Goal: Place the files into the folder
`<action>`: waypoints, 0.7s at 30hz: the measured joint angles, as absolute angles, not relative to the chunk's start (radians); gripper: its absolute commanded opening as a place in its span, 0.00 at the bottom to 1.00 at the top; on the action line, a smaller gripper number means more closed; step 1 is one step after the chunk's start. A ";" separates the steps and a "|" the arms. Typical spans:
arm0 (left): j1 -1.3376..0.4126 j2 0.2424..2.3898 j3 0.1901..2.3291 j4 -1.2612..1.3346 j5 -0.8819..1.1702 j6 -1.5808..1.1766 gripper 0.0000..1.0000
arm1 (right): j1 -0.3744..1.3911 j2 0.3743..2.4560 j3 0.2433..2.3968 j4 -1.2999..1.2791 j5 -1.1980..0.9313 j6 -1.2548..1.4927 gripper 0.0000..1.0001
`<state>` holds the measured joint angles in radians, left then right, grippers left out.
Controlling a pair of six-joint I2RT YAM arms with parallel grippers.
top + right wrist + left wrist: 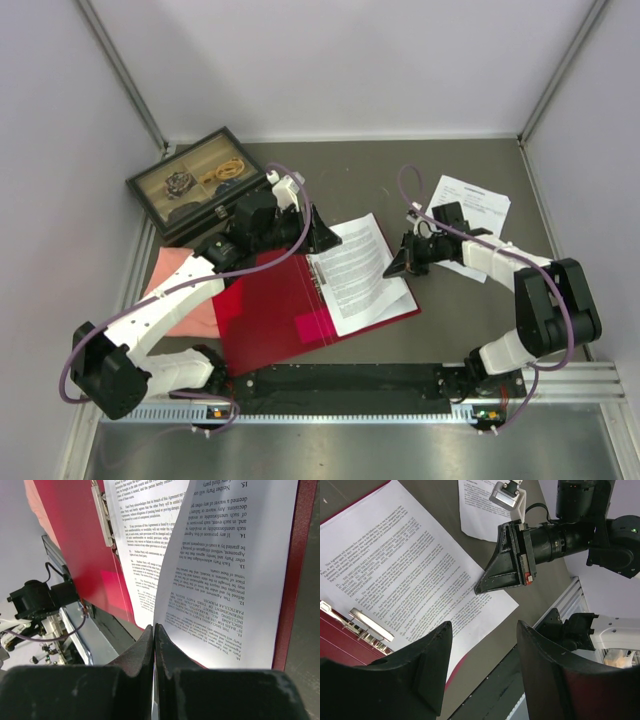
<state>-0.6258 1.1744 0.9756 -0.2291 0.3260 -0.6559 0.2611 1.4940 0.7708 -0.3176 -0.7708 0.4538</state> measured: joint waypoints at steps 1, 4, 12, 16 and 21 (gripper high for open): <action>-0.625 1.174 0.976 -0.229 0.326 -0.656 0.59 | 0.262 1.494 0.771 -0.317 -0.768 0.455 0.11; -0.624 1.174 0.975 -0.228 0.326 -0.656 0.59 | 0.265 1.494 0.771 -0.324 -0.755 0.455 0.44; -0.624 1.202 0.974 -0.189 0.348 -0.656 0.59 | 0.271 1.493 0.862 -0.489 -0.547 0.407 0.97; -0.625 1.270 0.976 -0.127 0.372 -0.664 0.57 | 0.241 1.477 0.938 -0.561 -0.387 0.401 0.99; -0.651 1.448 1.034 -0.013 0.378 -0.687 0.54 | 0.067 1.420 0.950 -0.586 -0.282 0.411 0.99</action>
